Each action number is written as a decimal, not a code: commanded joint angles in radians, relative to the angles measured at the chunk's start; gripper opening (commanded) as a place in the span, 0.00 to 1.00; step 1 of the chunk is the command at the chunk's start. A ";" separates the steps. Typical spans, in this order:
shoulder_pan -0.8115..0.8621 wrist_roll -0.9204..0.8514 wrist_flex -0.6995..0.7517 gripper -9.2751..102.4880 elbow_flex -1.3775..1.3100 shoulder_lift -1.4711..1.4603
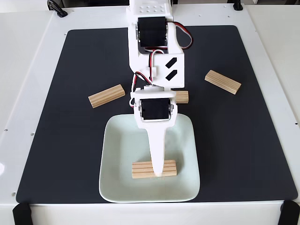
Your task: Pick up the wooden block and place them on the plate.
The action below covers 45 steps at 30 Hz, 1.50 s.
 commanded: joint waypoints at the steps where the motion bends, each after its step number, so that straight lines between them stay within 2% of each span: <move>1: 0.012 -0.025 0.037 0.10 0.183 0.307; 7: 0.006 -0.238 0.034 0.08 0.822 0.910; 10: 0.014 -0.431 0.048 0.08 1.121 1.155; 13: 0.049 -0.658 0.049 0.08 1.381 1.299; 17: 0.143 -0.873 0.049 0.08 1.542 1.338; 24: 0.242 -0.999 0.035 0.08 1.580 1.180; 35: 0.390 -0.939 0.049 0.08 1.203 0.884; 39: 0.393 -0.861 0.051 0.08 1.166 0.847; 45: 0.379 -0.856 0.051 0.08 1.177 0.839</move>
